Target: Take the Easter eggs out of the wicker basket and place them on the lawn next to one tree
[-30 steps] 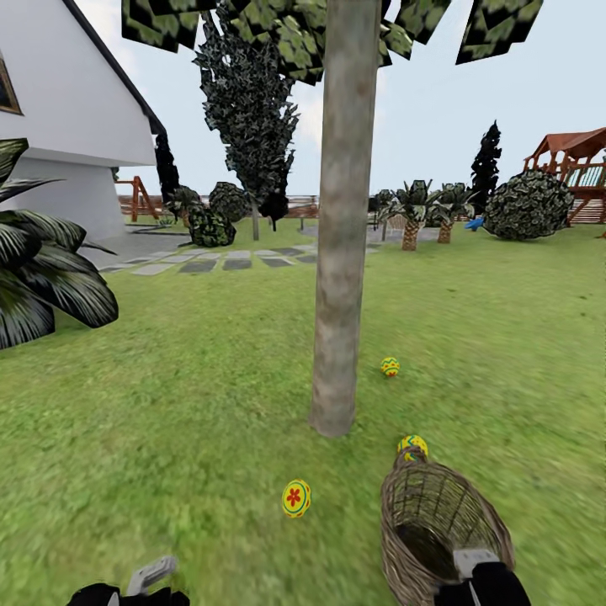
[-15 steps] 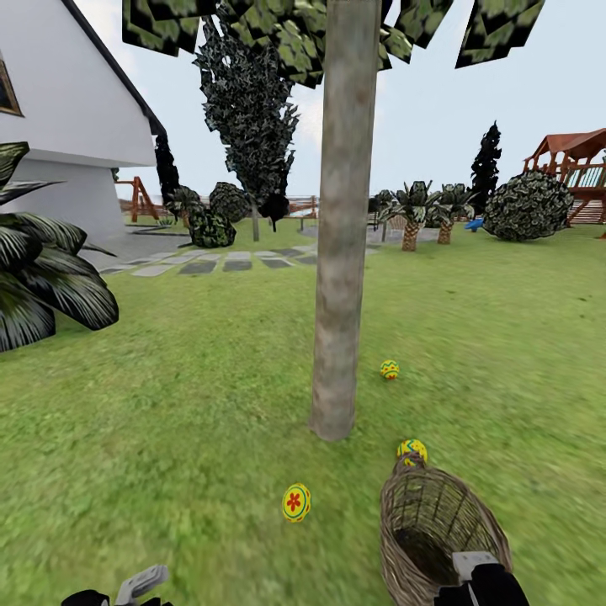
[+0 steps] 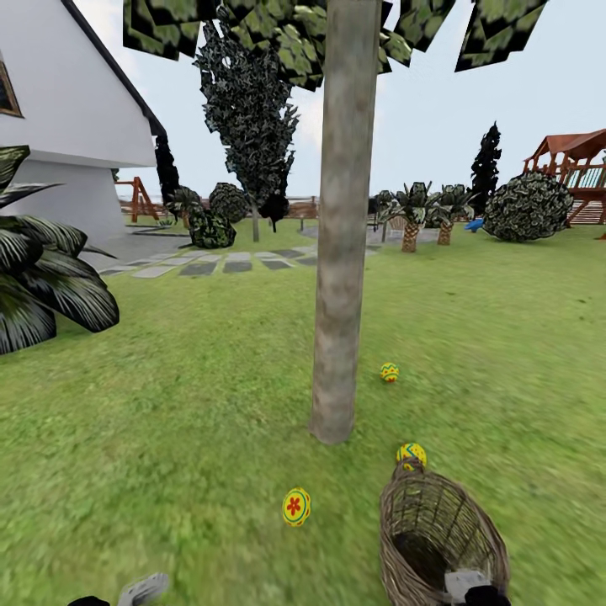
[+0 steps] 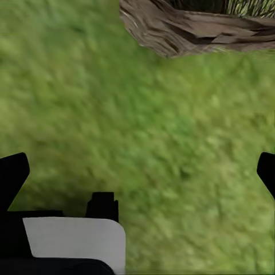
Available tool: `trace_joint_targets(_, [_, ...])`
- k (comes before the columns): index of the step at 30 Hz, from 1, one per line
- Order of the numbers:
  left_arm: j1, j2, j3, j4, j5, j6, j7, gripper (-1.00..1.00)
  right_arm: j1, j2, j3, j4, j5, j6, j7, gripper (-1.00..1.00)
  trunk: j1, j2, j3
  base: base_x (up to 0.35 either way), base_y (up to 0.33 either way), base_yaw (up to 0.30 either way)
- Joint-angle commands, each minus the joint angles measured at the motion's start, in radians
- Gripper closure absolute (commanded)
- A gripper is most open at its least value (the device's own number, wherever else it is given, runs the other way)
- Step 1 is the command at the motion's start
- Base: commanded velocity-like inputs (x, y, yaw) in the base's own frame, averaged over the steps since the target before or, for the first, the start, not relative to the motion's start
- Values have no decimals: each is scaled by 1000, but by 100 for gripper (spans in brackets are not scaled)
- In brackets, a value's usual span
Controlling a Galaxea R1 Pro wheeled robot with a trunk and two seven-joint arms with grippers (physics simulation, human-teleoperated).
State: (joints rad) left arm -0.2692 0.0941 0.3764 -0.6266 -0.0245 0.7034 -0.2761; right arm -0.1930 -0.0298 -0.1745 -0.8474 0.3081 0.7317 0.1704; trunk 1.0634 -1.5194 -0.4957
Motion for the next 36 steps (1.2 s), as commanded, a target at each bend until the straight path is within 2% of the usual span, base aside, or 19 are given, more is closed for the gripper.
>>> trace_joint_targets(1, [-1,-2,3,47,-11,1,-5,-100,0,-1,1,51,11,-40,10,-100,-4,7,2,0,0,0])
trace_joint_targets(3, [-1,-5,2,100,-30,-2,-5,-100,0,-2,4,94,11,-72,10,-100,-12,21,8,0,0,0])
trace_joint_targets(7, [-1,-12,3,137,-72,-5,-3,-100,0,-2,6,134,11,-92,9,-100,-27,49,21,0,0,0])
trace_joint_targets(12, [-1,-23,5,191,-85,-12,-3,-100,0,-6,5,174,11,-98,9,-100,-46,84,37,0,0,0])
trace_joint_targets(17, [-1,-19,6,255,-86,-65,-3,-100,0,-6,4,211,9,-112,9,-100,-65,119,52,0,0,0])
trace_joint_targets(24, [-1,-16,6,265,-87,-73,-3,-100,0,-7,3,378,5,-303,11,-100,-92,168,74,0,0,0])
trace_joint_targets(28, [-1,-13,6,320,-87,-75,-2,-100,0,-2,9,446,10,-381,10,-100,-108,196,87,0,0,0])
trace_joint_targets(31, [-1,-9,6,349,-86,-82,-3,-100,0,-1,9,509,11,-513,10,-100,-119,217,96,0,0,0])
trace_joint_targets(32, [-1,-6,7,423,-86,-151,-2,-100,0,-1,9,528,11,-544,9,-100,-123,224,99,0,0,0])
trace_joint_targets(36, [-1,3,7,509,-85,-250,0,-100,0,-2,7,564,10,-541,7,-100,-138,252,112,0,0,0])
